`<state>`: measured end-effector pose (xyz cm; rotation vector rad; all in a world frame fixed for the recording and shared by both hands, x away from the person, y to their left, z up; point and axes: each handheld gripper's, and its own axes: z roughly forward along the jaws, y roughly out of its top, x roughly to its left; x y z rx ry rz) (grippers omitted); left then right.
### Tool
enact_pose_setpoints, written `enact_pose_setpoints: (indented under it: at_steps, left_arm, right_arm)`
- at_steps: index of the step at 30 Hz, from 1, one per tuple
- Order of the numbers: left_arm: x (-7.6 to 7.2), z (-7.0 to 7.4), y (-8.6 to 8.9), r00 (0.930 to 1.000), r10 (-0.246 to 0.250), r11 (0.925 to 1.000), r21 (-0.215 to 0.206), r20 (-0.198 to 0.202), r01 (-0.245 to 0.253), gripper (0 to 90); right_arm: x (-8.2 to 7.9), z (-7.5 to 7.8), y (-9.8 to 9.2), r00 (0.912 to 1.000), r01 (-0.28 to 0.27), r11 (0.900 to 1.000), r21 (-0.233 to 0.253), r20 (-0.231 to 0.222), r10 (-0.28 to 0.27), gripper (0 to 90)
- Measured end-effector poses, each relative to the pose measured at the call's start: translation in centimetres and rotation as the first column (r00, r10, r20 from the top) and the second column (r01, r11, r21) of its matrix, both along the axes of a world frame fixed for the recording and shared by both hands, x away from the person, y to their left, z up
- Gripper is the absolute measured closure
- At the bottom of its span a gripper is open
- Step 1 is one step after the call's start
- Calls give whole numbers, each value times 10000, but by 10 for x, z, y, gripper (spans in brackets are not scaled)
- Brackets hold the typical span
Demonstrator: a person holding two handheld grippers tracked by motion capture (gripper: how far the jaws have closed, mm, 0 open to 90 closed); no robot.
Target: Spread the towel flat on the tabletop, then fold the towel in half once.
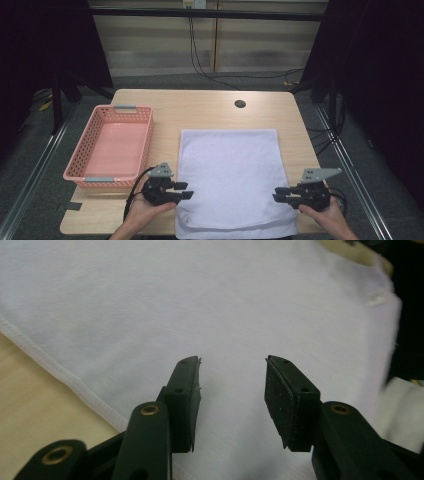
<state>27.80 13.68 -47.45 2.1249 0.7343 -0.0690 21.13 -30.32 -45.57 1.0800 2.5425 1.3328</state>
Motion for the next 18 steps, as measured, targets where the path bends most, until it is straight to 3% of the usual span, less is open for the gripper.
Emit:
enact_pose_setpoints:
  at_steps: [1, 2, 3, 4, 5, 6, 7, 8, 11, 13, 14, 16, 18]
  left_arm:
    - [14, -3, -6, 9999, 132, 9996, 239, 87, -134, 578]
    - [14, -3, -6, 9999, 132, 9996, 239, 87, -134, 578]
    - [21, -4, -10, 9998, 158, 9994, 303, -72, -156, 569]
    - [28, -6, -13, 9995, 204, 9991, 371, -222, -195, 569]
    - [33, -7, -16, 9993, 354, 9988, 338, -119, -350, 569]
    - [39, -8, -18, 9988, 475, 9982, 370, -75, -472, 569]
    - [45, -10, -21, 9982, 589, 9975, 401, -106, -584, 572]
    - [50, -11, -23, 9976, 690, 9966, 458, 27, -690, 572]
    - [68, -18, -28, 9944, 1058, 9920, 696, 9, -1056, 523]
    - [71, -21, -28, 9930, 1180, 9899, 795, 15, -1178, 522]
    - [72, -23, -28, 9934, 1147, 9895, 878, 79, -1150, 523]
    - [74, -24, -25, 9944, 1057, 9921, 680, -36, -1052, 521]
    - [72, -24, -24, 9946, 1026, 9913, 820, 129, -1033, 564]
  right_arm:
    - [15, 0, 1, 10000, 21, 10000, -23, 70, -20, 694]
    - [15, 0, 1, 10000, 21, 10000, -23, 70, -20, 694]
    - [32, -2, 2, 9997, 226, 9997, -45, 72, -225, 675]
    - [32, -2, 2, 9997, 226, 9997, -45, 72, -225, 675]
    - [49, -7, 3, 9986, 512, 9982, -298, 136, -508, 651]
    - [49, -7, 3, 9986, 512, 9982, -298, 136, -508, 651]
    - [67, -15, 4, 9978, 659, 9967, -467, -37, -662, 628]
    - [67, -15, 4, 9978, 659, 9967, -467, -37, -662, 628]
    - [93, -29, 12, 9949, 1000, 9874, -1228, -27, -1011, 577]
    - [97, -32, 15, 9939, 1083, 9850, -1344, -71, -1102, 568]
    - [103, -37, 19, 9930, 1175, 9793, -1648, 54, -1182, 542]
    - [104, -39, 21, 9926, 1199, 9774, -1739, 46, -1210, 540]
    - [105, -42, 22, 9935, 1131, 9768, -1819, 115, -1129, 544]
